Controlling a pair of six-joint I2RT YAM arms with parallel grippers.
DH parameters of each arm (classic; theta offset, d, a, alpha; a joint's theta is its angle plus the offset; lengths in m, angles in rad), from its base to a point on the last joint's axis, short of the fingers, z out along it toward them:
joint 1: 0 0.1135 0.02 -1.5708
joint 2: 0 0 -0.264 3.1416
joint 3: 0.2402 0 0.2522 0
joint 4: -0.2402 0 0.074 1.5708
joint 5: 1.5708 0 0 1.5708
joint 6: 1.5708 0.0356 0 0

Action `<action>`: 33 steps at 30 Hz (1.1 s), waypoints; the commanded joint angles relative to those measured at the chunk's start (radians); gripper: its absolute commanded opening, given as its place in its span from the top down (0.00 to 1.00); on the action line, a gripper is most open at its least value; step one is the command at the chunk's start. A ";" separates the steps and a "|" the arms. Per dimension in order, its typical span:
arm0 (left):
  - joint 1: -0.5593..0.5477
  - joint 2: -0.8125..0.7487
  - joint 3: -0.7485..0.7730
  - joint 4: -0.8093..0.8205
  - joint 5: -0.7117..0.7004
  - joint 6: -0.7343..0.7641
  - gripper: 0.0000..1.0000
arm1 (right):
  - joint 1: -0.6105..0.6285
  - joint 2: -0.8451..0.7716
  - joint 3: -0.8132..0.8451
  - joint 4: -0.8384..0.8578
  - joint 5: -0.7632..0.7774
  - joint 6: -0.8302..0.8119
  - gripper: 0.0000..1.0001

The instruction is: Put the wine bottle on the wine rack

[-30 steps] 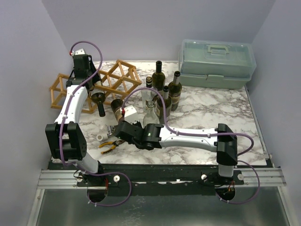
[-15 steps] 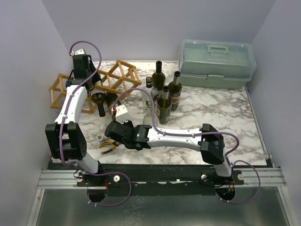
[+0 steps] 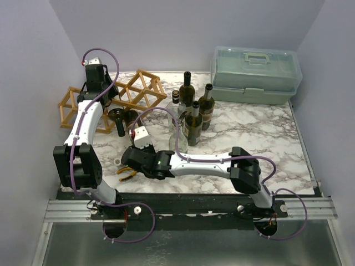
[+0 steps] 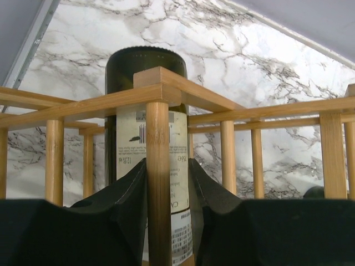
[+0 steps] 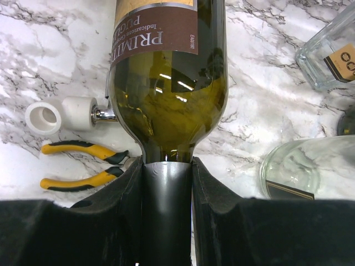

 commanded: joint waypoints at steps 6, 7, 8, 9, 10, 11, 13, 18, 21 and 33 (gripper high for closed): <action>0.007 0.010 -0.027 -0.059 0.037 -0.005 0.67 | -0.033 0.004 -0.011 0.160 0.141 0.022 0.99; 0.009 0.012 -0.026 -0.058 0.038 -0.005 0.67 | -0.032 -0.002 -0.021 0.163 0.148 0.022 0.99; 0.009 0.011 -0.026 -0.057 0.039 -0.005 0.67 | -0.034 -0.008 -0.034 0.168 0.150 0.020 1.00; 0.012 0.011 -0.025 -0.058 0.042 -0.005 0.69 | -0.035 -0.012 -0.043 0.171 0.151 0.021 0.99; 0.012 0.013 -0.025 -0.058 0.044 -0.005 0.70 | -0.036 -0.015 -0.048 0.172 0.151 0.021 0.99; 0.013 0.012 -0.026 -0.059 0.045 -0.005 0.71 | -0.038 -0.018 -0.056 0.175 0.152 0.019 0.99; 0.013 0.014 -0.025 -0.059 0.050 -0.003 0.72 | -0.041 -0.024 -0.072 0.182 0.150 0.018 0.99; 0.013 0.016 -0.023 -0.060 0.062 0.006 0.76 | -0.058 -0.027 -0.105 0.251 0.132 -0.033 0.99; 0.013 0.015 -0.023 -0.060 0.061 0.009 0.79 | -0.066 -0.033 -0.136 0.338 0.114 -0.087 0.99; 0.018 0.026 -0.016 -0.067 0.069 0.017 0.93 | -0.078 -0.027 -0.093 0.456 0.126 -0.193 0.99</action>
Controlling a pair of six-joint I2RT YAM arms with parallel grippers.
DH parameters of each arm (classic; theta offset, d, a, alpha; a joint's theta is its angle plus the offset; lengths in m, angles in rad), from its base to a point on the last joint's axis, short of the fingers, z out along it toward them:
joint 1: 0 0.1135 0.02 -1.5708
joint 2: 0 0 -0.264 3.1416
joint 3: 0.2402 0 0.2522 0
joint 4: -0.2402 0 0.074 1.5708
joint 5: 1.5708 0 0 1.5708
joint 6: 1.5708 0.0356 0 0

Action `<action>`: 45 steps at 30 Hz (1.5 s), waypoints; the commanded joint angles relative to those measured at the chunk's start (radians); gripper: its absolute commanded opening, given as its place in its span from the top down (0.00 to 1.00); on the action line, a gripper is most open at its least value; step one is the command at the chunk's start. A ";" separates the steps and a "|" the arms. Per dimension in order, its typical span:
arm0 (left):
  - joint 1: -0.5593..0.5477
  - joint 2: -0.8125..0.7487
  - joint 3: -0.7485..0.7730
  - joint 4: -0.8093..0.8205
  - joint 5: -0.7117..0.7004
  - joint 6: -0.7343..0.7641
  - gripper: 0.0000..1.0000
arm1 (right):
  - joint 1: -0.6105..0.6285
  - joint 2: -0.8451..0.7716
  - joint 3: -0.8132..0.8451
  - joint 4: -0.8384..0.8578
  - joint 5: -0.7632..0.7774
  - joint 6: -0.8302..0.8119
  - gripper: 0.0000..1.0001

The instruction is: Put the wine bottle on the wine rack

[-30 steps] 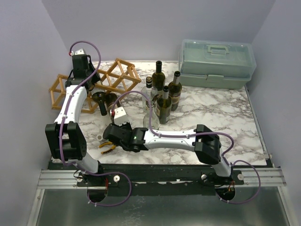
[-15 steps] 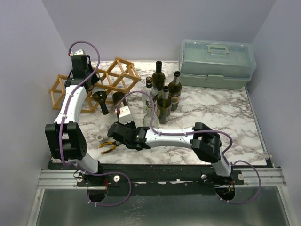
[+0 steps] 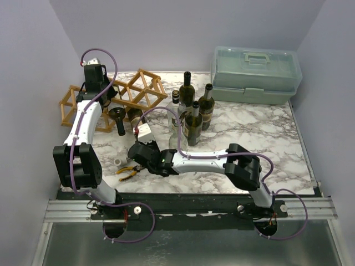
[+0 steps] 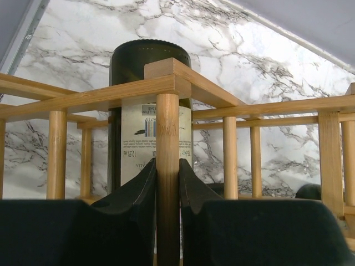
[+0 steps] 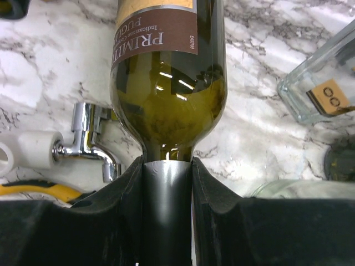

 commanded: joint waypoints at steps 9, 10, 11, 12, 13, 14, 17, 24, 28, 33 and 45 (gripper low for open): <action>0.020 0.044 0.001 -0.077 0.103 0.014 0.97 | -0.052 0.019 0.076 0.228 0.099 -0.024 0.99; 0.020 0.046 0.003 -0.079 0.103 0.011 0.97 | -0.055 0.036 0.090 0.236 0.104 -0.026 0.99; 0.020 0.049 0.004 -0.080 0.105 0.010 0.97 | -0.056 0.052 0.108 0.241 0.111 -0.030 0.99; 0.020 0.051 0.006 -0.081 0.107 0.009 0.97 | -0.056 0.067 0.118 0.255 0.122 -0.037 1.00; 0.020 0.054 0.007 -0.085 0.107 0.007 0.98 | -0.056 0.077 0.125 0.275 0.125 -0.047 0.99; 0.020 0.057 0.010 -0.086 0.106 0.006 0.98 | -0.056 0.091 0.131 0.300 0.138 -0.061 1.00; 0.020 0.064 0.016 -0.094 0.109 0.006 0.98 | -0.056 0.134 0.159 0.326 0.190 -0.067 0.99; 0.023 0.069 0.021 -0.100 0.110 0.003 1.00 | -0.057 0.196 0.129 0.546 0.274 -0.176 0.99; 0.024 0.071 0.023 -0.103 0.110 0.003 1.00 | -0.063 0.239 0.116 0.745 0.288 -0.312 0.99; 0.028 0.073 0.024 -0.106 0.114 0.001 1.00 | -0.090 0.305 0.190 0.763 0.269 -0.344 0.99; 0.035 0.081 0.026 -0.107 0.122 -0.002 1.00 | -0.113 0.340 0.048 1.011 0.174 -0.454 0.99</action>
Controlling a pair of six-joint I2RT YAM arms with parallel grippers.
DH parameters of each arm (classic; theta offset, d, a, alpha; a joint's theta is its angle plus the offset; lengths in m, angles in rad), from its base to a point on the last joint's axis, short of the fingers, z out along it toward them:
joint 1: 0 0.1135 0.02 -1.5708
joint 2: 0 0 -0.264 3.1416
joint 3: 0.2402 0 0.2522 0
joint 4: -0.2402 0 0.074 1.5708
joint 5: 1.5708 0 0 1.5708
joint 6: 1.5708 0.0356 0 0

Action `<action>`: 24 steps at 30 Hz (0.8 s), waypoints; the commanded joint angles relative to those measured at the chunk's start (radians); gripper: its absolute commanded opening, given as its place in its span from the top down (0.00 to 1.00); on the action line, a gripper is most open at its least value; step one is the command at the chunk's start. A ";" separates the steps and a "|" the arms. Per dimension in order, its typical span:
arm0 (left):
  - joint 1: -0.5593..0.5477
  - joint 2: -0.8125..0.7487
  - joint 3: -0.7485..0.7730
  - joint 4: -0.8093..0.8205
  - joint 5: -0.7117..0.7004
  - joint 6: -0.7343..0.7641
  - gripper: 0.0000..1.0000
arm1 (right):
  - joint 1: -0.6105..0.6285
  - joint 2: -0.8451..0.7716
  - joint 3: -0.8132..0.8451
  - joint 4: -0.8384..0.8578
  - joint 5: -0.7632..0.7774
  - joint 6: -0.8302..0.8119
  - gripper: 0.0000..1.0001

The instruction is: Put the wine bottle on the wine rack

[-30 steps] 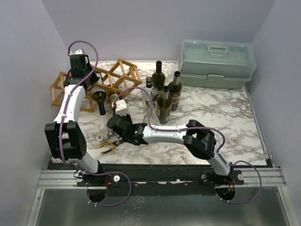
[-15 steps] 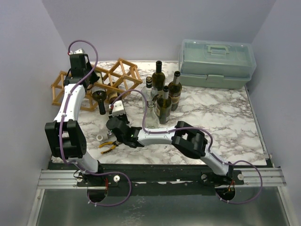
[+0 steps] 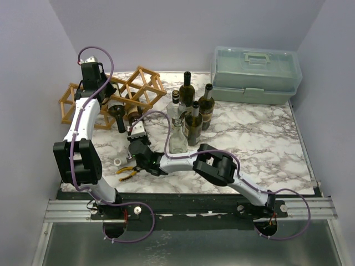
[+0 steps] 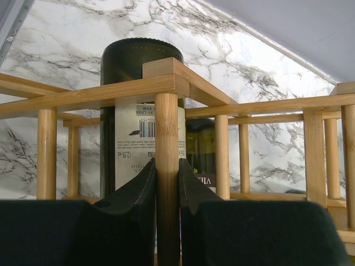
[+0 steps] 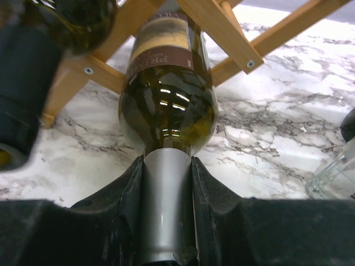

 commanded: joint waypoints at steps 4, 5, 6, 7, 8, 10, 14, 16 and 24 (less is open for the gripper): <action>0.007 0.036 -0.014 -0.122 0.047 0.035 1.00 | -0.047 -0.031 -0.184 0.200 -0.070 0.002 0.99; 0.008 0.037 -0.014 -0.123 0.047 0.035 1.00 | -0.047 -0.030 -0.196 0.202 -0.079 0.003 1.00; 0.009 0.036 -0.013 -0.122 0.048 0.035 1.00 | -0.048 -0.024 -0.200 0.206 -0.081 0.003 1.00; 0.009 0.037 -0.013 -0.122 0.049 0.035 1.00 | -0.048 -0.016 -0.196 0.205 -0.081 -0.001 0.99; 0.008 0.035 -0.014 -0.122 0.050 0.035 1.00 | -0.052 -0.006 -0.188 0.203 -0.076 -0.009 1.00; 0.008 0.035 -0.014 -0.123 0.050 0.035 1.00 | -0.058 0.005 -0.169 0.201 -0.073 -0.021 0.99; 0.009 0.036 -0.014 -0.123 0.053 0.035 1.00 | -0.066 0.000 -0.105 0.171 -0.067 -0.023 0.99; 0.009 0.038 -0.014 -0.123 0.056 0.035 1.00 | -0.071 0.007 -0.066 0.156 -0.077 -0.026 0.99; 0.010 0.033 -0.014 -0.122 0.060 0.033 1.00 | -0.081 0.117 0.139 0.057 -0.071 -0.049 1.00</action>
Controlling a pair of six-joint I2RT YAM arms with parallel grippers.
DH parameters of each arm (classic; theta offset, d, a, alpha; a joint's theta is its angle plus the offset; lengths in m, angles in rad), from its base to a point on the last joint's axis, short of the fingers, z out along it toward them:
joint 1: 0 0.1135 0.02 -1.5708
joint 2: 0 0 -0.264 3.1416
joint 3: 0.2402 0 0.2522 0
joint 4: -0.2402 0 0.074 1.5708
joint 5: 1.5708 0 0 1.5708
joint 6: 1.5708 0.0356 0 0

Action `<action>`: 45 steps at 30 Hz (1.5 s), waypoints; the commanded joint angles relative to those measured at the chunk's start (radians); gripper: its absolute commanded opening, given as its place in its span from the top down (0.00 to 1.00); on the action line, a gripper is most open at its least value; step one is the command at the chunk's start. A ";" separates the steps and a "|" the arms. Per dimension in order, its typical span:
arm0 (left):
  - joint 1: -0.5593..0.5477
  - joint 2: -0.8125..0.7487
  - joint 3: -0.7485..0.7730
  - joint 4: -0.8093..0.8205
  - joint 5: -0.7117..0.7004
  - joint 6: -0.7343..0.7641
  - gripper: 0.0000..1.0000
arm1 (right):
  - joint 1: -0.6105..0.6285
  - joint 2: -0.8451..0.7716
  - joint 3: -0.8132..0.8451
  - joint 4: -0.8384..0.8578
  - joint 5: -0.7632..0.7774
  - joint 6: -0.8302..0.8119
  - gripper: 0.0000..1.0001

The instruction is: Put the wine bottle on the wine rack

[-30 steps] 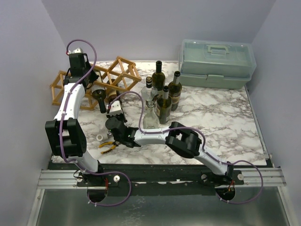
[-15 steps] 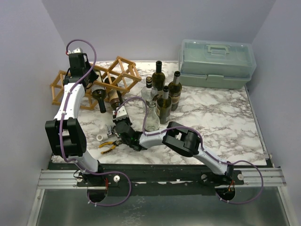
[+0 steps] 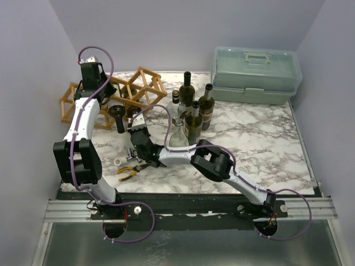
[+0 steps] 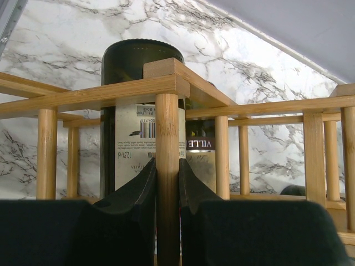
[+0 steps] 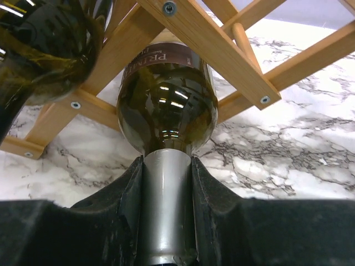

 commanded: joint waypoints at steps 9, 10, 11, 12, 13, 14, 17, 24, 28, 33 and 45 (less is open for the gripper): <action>0.006 0.032 -0.013 -0.122 0.043 0.017 1.00 | -0.045 0.133 0.204 -0.109 0.022 -0.013 0.99; 0.004 0.033 -0.013 -0.121 0.045 0.016 1.00 | -0.049 0.132 0.204 -0.113 0.019 -0.014 0.97; 0.005 0.033 -0.013 -0.121 0.045 0.016 1.00 | -0.052 0.132 0.204 -0.118 0.016 -0.014 0.95; 0.006 0.035 -0.014 -0.120 0.046 0.013 1.00 | -0.055 0.132 0.205 -0.125 0.009 -0.014 0.93; 0.005 0.036 -0.013 -0.121 0.048 0.012 1.00 | -0.060 0.132 0.210 -0.137 0.003 -0.009 0.93; 0.007 0.039 -0.011 -0.121 0.052 0.010 1.00 | -0.063 0.132 0.215 -0.146 -0.003 -0.006 0.92; 0.007 0.042 -0.011 -0.122 0.053 0.008 1.00 | -0.071 0.132 0.221 -0.158 -0.021 -0.003 0.88; 0.012 0.040 -0.012 -0.123 0.051 -0.001 0.92 | -0.071 0.084 0.166 -0.219 -0.080 0.047 0.57; 0.015 0.040 -0.011 -0.123 0.055 -0.005 0.84 | -0.071 0.044 0.146 -0.290 -0.128 0.091 0.39; 0.017 0.037 -0.014 -0.120 0.057 -0.007 0.75 | -0.063 -0.030 0.091 -0.347 -0.167 0.146 0.34; 0.019 -0.007 -0.023 -0.120 0.061 0.005 0.48 | -0.013 -0.178 0.023 -0.557 -0.254 0.262 0.09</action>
